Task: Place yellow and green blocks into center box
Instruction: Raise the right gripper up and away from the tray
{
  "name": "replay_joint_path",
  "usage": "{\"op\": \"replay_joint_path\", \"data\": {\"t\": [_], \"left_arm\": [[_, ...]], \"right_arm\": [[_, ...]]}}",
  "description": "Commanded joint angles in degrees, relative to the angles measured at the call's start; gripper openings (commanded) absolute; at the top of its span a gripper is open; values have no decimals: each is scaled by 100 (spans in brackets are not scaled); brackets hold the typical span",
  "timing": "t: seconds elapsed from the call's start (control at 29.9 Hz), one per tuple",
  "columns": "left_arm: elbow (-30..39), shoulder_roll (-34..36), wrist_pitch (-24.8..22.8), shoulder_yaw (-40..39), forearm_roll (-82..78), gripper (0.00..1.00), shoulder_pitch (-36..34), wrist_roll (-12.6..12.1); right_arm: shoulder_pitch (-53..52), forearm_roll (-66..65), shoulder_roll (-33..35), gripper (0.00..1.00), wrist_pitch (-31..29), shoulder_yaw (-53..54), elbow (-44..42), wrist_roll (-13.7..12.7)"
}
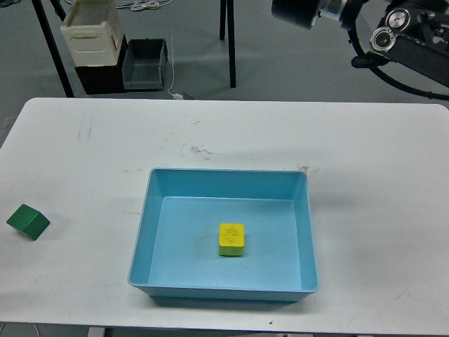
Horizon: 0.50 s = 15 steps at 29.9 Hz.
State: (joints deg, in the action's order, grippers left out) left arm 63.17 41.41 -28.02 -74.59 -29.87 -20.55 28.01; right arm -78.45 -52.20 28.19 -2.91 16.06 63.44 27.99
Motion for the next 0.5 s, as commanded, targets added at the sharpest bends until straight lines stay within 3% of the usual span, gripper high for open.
{"op": "replay_joint_path", "data": {"t": [0.0, 0.33, 0.47], "left_arm": [[54, 156, 2, 6, -1025, 99, -125, -1], [784, 869, 2, 67, -4058, 99, -160, -1], [916, 965, 2, 873, -5192, 99, -677, -1]], "right_arm": [[479, 884, 108, 99, 378, 441, -25, 1], [1332, 3197, 924, 100, 511, 512, 98, 1], [1508, 4005, 1346, 100, 283, 468, 169, 1]]}}
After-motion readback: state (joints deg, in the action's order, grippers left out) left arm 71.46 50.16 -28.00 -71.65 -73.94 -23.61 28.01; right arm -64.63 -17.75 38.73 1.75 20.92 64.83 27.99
